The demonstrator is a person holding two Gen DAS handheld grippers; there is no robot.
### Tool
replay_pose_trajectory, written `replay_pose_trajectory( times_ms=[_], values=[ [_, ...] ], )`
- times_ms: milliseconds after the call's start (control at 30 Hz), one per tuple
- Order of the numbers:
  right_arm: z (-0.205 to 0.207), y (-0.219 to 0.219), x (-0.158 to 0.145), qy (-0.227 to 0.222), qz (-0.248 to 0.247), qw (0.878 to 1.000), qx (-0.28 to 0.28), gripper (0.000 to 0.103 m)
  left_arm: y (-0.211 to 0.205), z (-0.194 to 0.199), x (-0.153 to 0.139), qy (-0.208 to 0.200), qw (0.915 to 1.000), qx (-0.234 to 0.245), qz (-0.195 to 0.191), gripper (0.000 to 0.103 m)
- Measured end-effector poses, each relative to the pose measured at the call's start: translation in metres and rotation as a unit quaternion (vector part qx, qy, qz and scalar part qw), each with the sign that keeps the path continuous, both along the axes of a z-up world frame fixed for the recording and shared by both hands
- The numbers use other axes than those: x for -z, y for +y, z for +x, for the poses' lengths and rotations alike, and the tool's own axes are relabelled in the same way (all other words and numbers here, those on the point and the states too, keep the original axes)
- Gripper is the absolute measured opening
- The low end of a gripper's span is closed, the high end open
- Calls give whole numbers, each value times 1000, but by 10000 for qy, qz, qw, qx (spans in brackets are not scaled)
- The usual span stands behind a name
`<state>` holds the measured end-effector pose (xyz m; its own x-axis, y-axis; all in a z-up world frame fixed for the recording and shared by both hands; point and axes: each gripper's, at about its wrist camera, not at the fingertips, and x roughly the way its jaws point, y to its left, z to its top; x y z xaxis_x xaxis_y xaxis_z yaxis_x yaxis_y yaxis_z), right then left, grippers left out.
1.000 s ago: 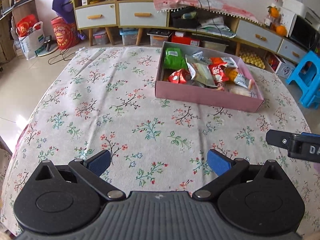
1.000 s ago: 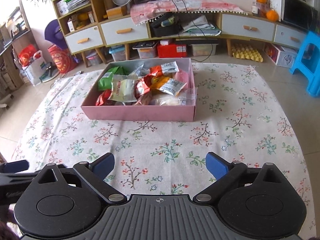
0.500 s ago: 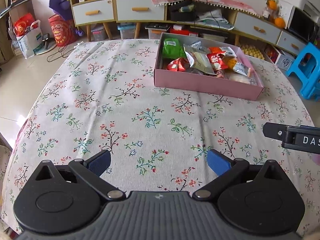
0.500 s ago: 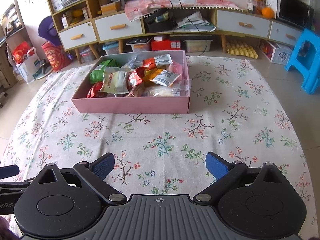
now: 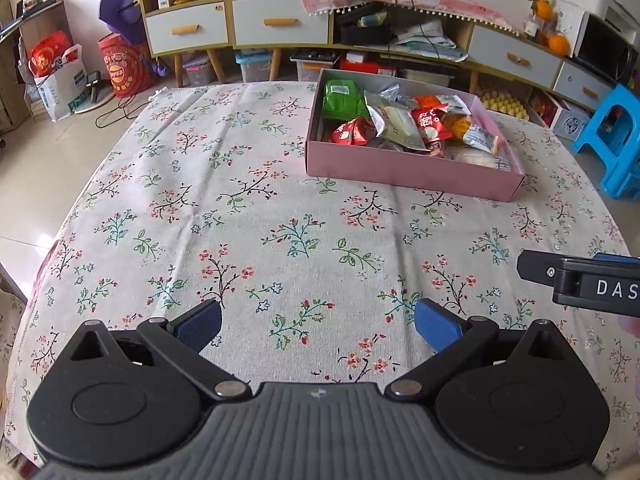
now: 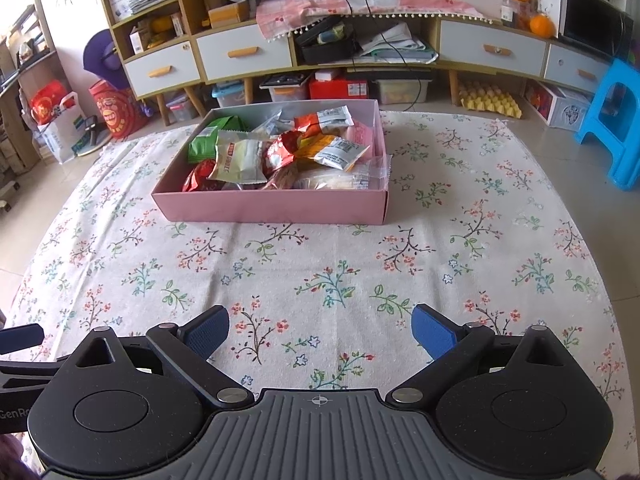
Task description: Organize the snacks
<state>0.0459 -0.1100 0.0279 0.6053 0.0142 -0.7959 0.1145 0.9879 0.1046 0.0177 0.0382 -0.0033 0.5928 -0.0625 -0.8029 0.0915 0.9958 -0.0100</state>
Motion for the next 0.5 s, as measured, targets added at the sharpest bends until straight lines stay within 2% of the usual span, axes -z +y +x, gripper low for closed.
replay_pose_trajectory(
  times_ms=[500],
  values=[
    [-2, 6, 0, -15, -10, 10000, -56, 99, -1, -2, -3, -6, 10000, -16, -23, 103]
  ],
)
